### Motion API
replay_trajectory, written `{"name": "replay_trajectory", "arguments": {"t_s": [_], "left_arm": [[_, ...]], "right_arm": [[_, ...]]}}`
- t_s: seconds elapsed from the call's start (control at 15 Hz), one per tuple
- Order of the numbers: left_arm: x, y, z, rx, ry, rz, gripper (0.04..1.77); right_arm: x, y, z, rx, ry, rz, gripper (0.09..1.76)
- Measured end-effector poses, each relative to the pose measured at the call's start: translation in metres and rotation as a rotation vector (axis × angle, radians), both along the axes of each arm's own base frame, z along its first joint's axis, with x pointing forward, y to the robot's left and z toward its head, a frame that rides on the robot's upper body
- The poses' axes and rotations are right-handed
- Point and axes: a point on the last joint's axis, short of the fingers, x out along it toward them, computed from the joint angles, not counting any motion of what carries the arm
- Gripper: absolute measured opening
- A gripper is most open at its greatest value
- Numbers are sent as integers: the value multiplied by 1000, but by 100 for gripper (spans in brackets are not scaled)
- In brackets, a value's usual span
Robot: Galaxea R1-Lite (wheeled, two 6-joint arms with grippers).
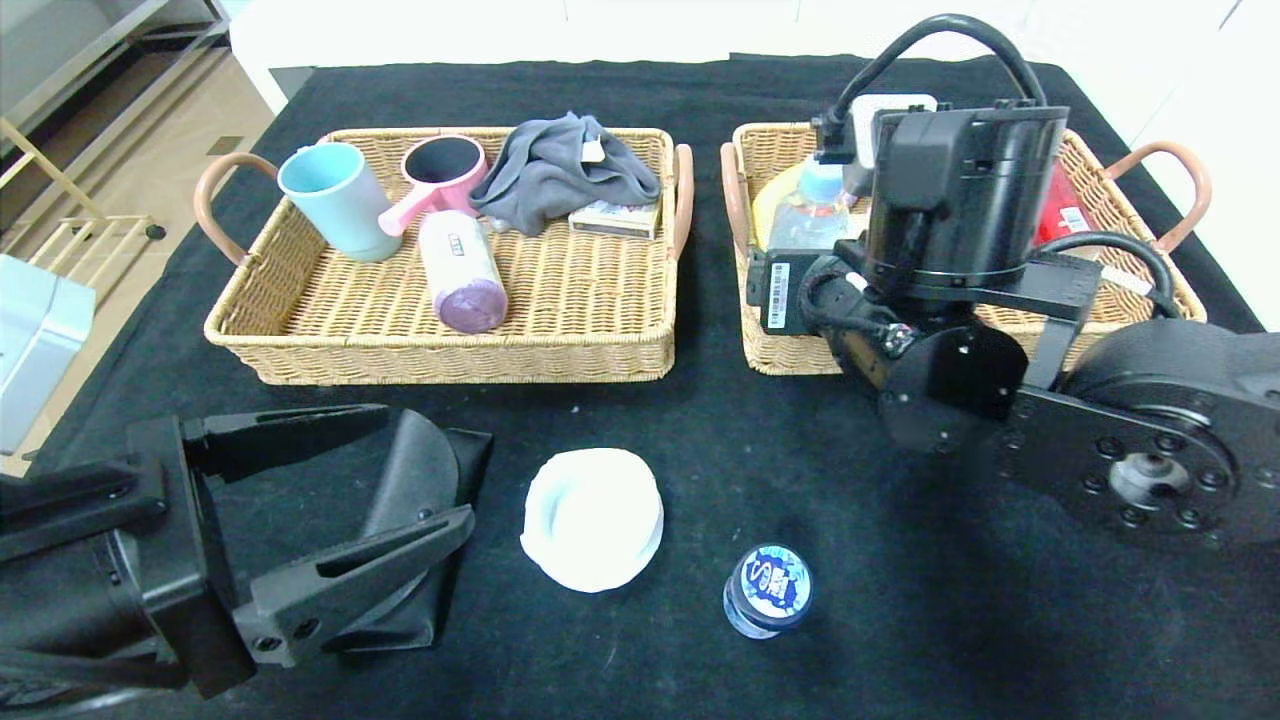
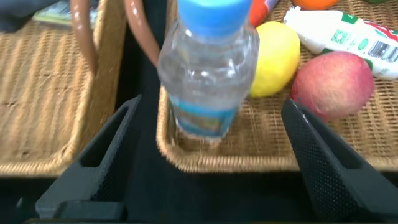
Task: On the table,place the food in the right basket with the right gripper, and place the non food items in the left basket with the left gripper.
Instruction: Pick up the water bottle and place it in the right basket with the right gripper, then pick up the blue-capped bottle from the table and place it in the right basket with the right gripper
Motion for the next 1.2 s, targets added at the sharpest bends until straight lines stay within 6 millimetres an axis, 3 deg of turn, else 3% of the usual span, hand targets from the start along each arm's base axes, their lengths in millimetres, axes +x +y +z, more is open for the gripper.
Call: {"name": "replay_trajectory", "arguments": {"t_s": [0.2, 0.6, 0.87, 1.2], "left_arm": [[0, 0, 0, 0, 0, -1, 172], [0, 0, -1, 1, 2, -1, 172], [1, -1, -2, 4, 7, 0, 172], [2, -1, -2, 5, 10, 0, 172]], "right_arm": [[-28, -7, 2, -40, 49, 43, 164], [-64, -21, -10, -21, 294, 82, 168], [-89, -12, -14, 11, 419, 185, 169], [-98, 4, -32, -21, 483, 214, 170]]}}
